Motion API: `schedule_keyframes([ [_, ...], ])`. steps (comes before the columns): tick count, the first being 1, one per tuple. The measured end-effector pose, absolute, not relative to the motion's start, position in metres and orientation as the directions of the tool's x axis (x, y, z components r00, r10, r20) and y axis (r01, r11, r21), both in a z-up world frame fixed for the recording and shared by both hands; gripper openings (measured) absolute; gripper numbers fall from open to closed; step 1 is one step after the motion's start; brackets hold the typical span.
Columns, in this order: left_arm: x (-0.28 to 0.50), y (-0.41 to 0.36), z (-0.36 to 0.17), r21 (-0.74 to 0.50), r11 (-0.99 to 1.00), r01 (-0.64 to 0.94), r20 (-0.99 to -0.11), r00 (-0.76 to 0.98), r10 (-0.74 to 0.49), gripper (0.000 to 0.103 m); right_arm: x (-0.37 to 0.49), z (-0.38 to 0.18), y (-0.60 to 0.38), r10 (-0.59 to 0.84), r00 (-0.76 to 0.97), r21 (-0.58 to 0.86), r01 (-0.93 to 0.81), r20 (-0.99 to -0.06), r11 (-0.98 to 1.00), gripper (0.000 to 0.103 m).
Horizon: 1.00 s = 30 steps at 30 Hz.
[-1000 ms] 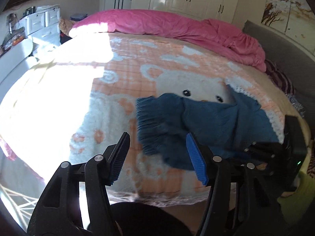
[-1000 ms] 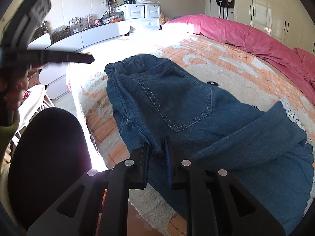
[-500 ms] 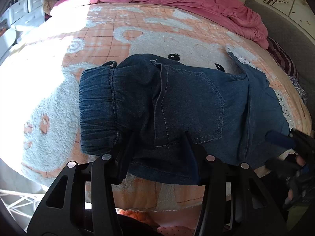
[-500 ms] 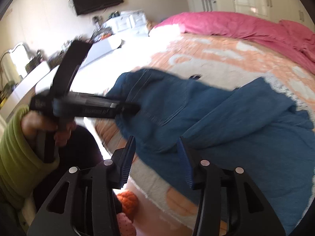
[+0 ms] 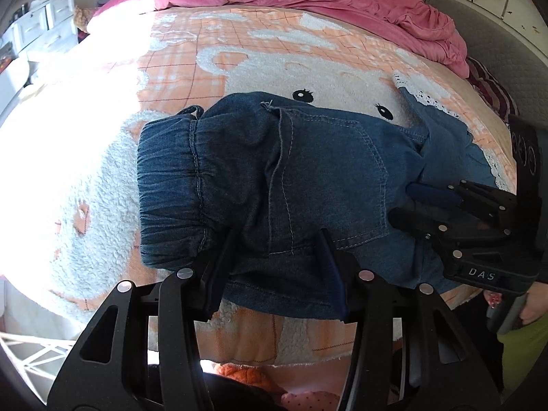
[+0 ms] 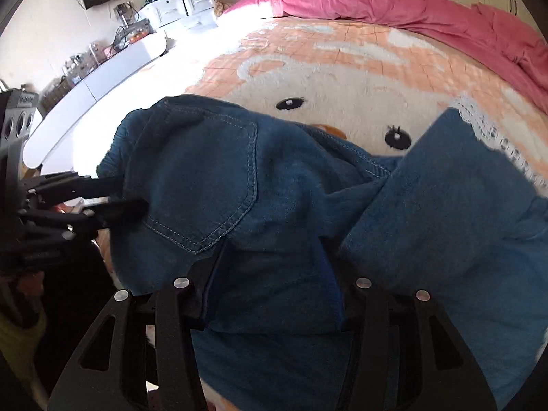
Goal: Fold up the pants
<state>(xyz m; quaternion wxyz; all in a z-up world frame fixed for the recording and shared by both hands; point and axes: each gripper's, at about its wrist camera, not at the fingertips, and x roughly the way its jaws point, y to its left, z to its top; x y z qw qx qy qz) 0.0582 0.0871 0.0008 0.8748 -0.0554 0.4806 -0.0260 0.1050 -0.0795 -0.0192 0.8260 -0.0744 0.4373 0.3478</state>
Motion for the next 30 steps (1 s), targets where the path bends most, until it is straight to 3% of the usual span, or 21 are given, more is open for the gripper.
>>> schedule_keyframes([
  [6,0.05,0.086,0.014,-0.128,0.992,-0.01,-0.811,0.577,-0.099,0.041,0.103,0.014,-0.116,0.6,0.405,0.275,-0.62,-0.689,0.735,0.051],
  [10,0.035,0.08,0.041,-0.136,0.991,0.012,-0.772,0.625,-0.114,0.042,0.114,0.037,-0.16,0.575,0.513,0.289,-0.532,-0.638,0.796,0.053],
  [14,0.024,0.057,0.067,-0.108,0.992,0.063,-0.73,0.673,-0.122,0.05,0.126,0.046,-0.191,0.532,0.585,0.299,-0.451,-0.612,0.841,0.053],
  [21,0.063,-0.006,0.058,-0.191,0.952,0.239,-0.748,0.593,-0.299,0.051,0.142,0.047,-0.217,0.475,0.629,0.293,-0.377,-0.615,0.879,0.055],
  [23,0.079,-0.022,0.044,-0.21,0.941,0.265,-0.77,0.548,-0.326,0.051,0.146,0.052,-0.219,0.467,0.636,0.292,-0.367,-0.614,0.883,0.062],
  [30,0.098,-0.038,0.004,-0.25,0.932,0.263,-0.795,0.493,-0.353,0.035,0.181,0.054,-0.196,0.429,0.598,0.25,-0.361,-0.677,0.898,0.069],
])
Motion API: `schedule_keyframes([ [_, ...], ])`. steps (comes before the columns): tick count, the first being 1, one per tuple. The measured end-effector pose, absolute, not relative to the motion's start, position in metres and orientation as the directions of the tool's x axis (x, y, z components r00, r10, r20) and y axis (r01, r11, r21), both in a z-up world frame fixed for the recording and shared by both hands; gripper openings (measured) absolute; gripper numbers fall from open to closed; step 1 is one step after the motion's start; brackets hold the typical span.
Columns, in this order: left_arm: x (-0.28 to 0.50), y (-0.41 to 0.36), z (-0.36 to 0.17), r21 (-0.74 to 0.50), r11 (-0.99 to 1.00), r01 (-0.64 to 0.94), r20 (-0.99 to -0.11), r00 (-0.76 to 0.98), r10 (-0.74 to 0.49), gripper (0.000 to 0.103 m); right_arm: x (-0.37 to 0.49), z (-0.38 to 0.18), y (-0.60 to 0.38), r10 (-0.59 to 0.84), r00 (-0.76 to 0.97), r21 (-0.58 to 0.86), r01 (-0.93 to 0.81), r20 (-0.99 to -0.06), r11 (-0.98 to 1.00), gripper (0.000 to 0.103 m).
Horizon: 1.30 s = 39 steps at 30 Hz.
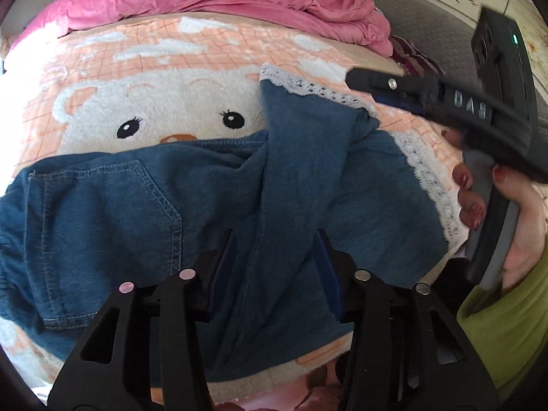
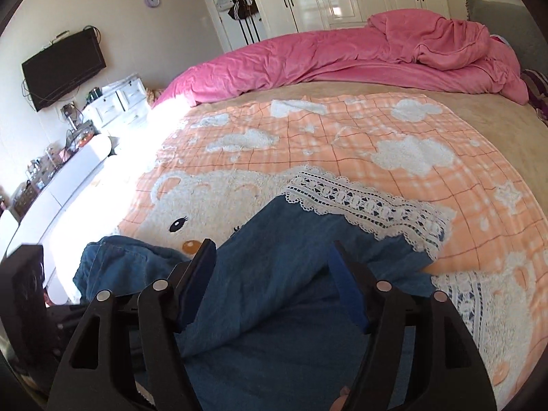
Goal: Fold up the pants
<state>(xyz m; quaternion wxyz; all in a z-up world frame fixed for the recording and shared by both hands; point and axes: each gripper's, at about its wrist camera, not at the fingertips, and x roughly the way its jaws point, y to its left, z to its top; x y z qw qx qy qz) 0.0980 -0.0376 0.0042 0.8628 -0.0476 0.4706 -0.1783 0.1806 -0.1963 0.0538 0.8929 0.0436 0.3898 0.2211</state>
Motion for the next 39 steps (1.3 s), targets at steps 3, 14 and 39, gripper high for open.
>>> schedule_keyframes([
  [3,0.103,-0.032,-0.001,-0.284,0.929,0.238,-0.796,0.481,-0.367,0.029,0.208,0.05,-0.173,0.403,0.559,0.214,-0.373,-0.725,0.903,0.073],
  [14,0.108,-0.045,-0.007,-0.287,0.922,0.26,-0.804,0.457,-0.38,0.016,0.314,0.004,-0.123,0.061,0.464,-0.048,-0.22,-0.884,0.974,0.082],
  [39,0.109,-0.075,-0.002,-0.159,0.919,0.361,-0.766,0.542,-0.345,0.051,0.233,0.065,-0.292,0.329,0.628,0.355,-0.089,-0.705,0.931,0.007],
])
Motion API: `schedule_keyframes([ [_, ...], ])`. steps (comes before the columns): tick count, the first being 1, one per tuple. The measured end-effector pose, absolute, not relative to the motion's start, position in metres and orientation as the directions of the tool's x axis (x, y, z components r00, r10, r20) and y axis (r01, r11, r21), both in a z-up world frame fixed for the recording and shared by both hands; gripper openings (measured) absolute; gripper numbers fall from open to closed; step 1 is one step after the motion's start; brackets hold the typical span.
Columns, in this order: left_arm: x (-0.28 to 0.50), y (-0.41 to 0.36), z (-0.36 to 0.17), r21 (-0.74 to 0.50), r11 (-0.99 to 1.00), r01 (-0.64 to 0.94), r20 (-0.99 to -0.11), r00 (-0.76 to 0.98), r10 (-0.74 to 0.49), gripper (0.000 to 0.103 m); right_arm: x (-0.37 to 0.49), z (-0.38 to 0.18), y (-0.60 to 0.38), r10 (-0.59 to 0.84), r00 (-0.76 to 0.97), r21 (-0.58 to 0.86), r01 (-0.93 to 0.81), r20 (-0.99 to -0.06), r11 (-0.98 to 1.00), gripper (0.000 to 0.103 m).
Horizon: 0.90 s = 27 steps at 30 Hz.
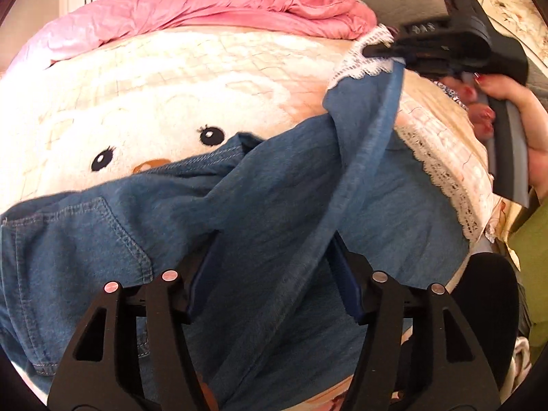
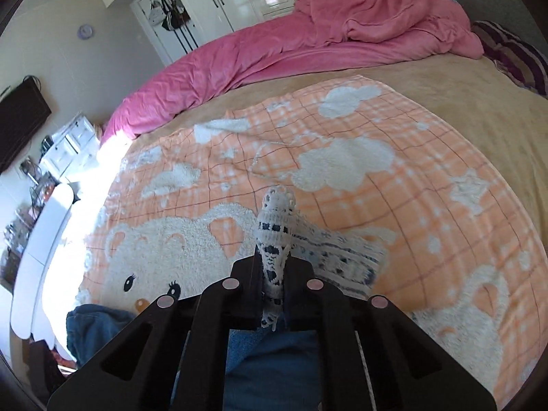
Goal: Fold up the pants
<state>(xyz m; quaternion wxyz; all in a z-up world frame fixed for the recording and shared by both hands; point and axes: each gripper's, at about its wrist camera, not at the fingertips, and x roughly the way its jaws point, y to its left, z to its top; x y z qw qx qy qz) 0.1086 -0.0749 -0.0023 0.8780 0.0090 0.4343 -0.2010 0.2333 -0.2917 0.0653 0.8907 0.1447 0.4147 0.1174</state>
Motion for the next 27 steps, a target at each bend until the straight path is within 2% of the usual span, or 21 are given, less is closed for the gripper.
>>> schedule_keyframes([
  [5,0.104,-0.087,-0.003,-0.102,0.901,0.421,-0.761,0.55,-0.343,0.036,0.207,0.065,-0.318,0.34,0.634,0.394,-0.061,-0.695,0.917,0.007],
  [6,0.102,-0.089,-0.003,-0.09,0.899,0.428,-0.764,0.55,-0.338,0.03,0.202,0.065,-0.321,0.341,0.635,0.398,-0.057,-0.694,0.916,0.007],
  [12,0.097,-0.091,-0.004,-0.085,0.87,0.485,-0.773,0.518,-0.365,0.009,0.175,0.052,-0.349,0.366,0.633,0.472,-0.001,-0.682,0.882,0.007],
  [18,0.092,-0.078,0.009,-0.157,0.843,0.514,-0.734,0.511,-0.448,0.007,0.136,0.042,-0.373,0.402,0.639,0.556,0.049,-0.656,0.83,0.007],
  [24,0.089,-0.084,0.004,-0.141,0.839,0.526,-0.762,0.483,-0.431,0.007,0.101,0.024,-0.384,0.422,0.601,0.585,0.096,-0.679,0.806,0.011],
  [25,0.088,-0.085,0.003,-0.127,0.839,0.529,-0.766,0.485,-0.422,0.007,0.097,0.02,-0.386,0.425,0.592,0.589,0.107,-0.685,0.801,0.014],
  [27,0.088,-0.086,0.001,-0.116,0.84,0.53,-0.772,0.484,-0.412,0.007,0.086,0.01,-0.389,0.442,0.572,0.611,0.137,-0.691,0.779,0.041],
])
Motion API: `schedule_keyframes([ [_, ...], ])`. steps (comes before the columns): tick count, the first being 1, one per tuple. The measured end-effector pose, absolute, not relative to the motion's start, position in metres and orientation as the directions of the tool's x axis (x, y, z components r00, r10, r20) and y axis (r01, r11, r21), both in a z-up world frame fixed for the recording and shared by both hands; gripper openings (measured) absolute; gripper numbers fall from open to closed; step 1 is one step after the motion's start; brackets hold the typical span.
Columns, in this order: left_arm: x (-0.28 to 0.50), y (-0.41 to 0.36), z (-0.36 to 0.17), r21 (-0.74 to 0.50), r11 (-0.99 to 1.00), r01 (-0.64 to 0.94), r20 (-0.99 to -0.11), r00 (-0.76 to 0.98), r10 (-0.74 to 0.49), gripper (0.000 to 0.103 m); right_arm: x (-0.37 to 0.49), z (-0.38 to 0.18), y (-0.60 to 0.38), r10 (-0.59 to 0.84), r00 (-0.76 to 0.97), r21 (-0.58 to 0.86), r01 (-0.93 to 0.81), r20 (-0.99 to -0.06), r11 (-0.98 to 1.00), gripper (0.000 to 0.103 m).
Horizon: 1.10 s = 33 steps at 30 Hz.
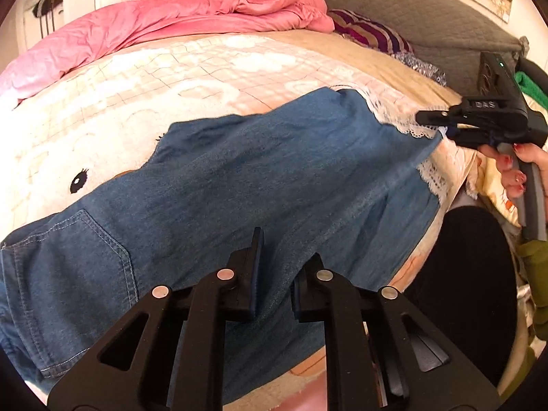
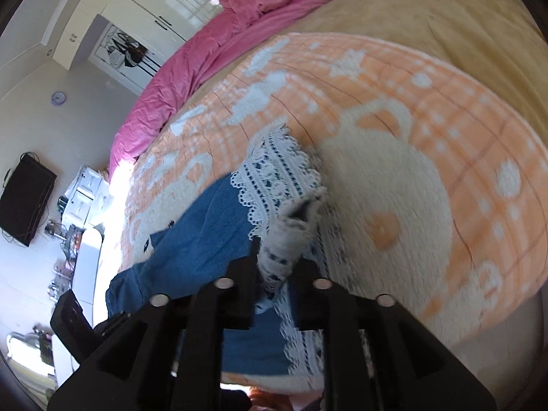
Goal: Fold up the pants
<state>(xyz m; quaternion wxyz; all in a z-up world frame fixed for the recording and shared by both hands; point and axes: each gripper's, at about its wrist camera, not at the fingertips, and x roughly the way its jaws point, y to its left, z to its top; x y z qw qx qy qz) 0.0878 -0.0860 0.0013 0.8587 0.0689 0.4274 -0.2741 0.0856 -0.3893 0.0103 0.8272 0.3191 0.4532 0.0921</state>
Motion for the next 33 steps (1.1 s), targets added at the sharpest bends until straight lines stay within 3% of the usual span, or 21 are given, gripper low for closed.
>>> schedule_keyframes([
  [1,0.087,-0.086,0.001,-0.115,0.843,0.526,-0.774,0.484,-0.408,0.007,0.081,0.007,-0.39,0.445,0.569,0.617,0.143,-0.691,0.774,0.056],
  [6,0.086,-0.085,-0.001,-0.108,0.846,0.522,-0.78,0.484,-0.398,0.007,0.065,0.0,-0.391,0.44,0.576,0.613,0.138,-0.688,0.778,0.055],
  [11,0.086,-0.084,-0.001,-0.105,0.845,0.525,-0.778,0.486,-0.399,0.007,0.059,0.004,-0.396,0.396,0.594,0.572,0.134,-0.7,0.809,0.016],
  [12,0.085,-0.083,0.0,-0.104,0.843,0.528,-0.777,0.486,-0.401,0.007,0.057,0.005,-0.398,0.398,0.599,0.574,0.128,-0.695,0.809,0.015],
  [28,0.063,-0.064,0.005,-0.067,0.846,0.53,-0.778,0.503,-0.376,0.006,0.012,0.002,-0.402,0.427,0.581,0.585,0.108,-0.693,0.804,0.015],
  [31,0.061,-0.069,0.005,-0.046,0.837,0.545,-0.779,0.505,-0.371,0.006,0.013,0.004,-0.408,0.409,0.592,0.583,0.13,-0.694,0.802,0.018],
  [33,0.06,-0.072,0.005,-0.032,0.829,0.559,-0.777,0.508,-0.372,0.006,0.015,0.004,-0.411,0.395,0.596,0.574,0.139,-0.699,0.807,0.026],
])
